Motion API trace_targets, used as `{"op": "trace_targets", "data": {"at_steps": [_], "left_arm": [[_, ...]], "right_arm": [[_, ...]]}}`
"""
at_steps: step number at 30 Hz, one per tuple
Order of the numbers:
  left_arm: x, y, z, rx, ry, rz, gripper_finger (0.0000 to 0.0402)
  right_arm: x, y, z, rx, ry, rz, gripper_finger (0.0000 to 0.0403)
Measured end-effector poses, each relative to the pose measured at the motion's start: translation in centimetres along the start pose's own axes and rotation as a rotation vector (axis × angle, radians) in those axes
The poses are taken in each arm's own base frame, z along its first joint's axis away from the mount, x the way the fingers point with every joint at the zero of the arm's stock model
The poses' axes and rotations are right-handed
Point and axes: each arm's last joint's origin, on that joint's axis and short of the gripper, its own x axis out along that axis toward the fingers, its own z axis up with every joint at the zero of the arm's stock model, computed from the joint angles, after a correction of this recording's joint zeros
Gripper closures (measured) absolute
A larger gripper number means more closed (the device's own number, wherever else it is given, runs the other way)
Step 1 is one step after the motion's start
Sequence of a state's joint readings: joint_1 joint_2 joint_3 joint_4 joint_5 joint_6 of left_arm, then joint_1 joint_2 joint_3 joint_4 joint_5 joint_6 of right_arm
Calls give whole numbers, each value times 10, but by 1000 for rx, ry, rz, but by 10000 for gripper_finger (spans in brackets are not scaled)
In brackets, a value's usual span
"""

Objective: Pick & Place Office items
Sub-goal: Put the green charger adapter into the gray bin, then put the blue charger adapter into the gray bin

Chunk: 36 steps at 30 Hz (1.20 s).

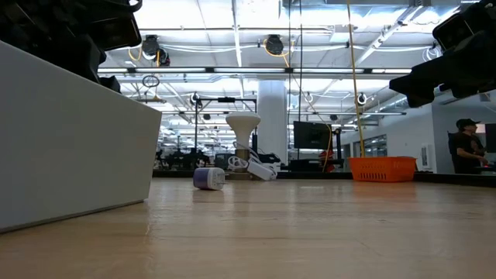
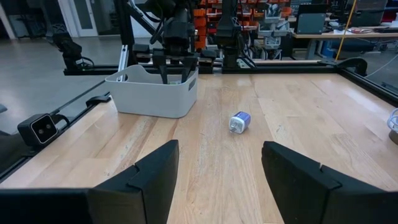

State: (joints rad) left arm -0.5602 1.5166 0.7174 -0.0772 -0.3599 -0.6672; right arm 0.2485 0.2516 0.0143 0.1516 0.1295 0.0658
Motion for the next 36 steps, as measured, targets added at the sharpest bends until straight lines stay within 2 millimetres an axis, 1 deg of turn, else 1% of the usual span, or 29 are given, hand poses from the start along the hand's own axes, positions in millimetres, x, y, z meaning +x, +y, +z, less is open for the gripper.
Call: {"op": "trace_targets", "data": {"at_steps": [3, 10, 15, 19, 24, 28, 36], "left_arm": [[0, 0, 0, -2, 0, 0, 258], [0, 0, 0, -17, -3, -2, 193], [0, -1, 1, -17, -6, -5, 172], [-3, -1, 3, -25, -18, -16, 173], [-14, -3, 12, -39, -47, -99, 185], [-23, -4, 20, -17, -102, -131, 195], [-36, -1, 44, 20, -278, -192, 217]], "right_arm": [[0, 0, 0, 0, 0, 0, 183], [0, 0, 0, 0, 0, 0, 183], [0, 0, 0, 0, 0, 0, 183], [0, 0, 0, 0, 0, 0, 183], [0, 0, 0, 0, 0, 0, 183], [0, 0, 0, 0, 0, 0, 183], [0, 0, 0, 0, 0, 0, 183]]}}
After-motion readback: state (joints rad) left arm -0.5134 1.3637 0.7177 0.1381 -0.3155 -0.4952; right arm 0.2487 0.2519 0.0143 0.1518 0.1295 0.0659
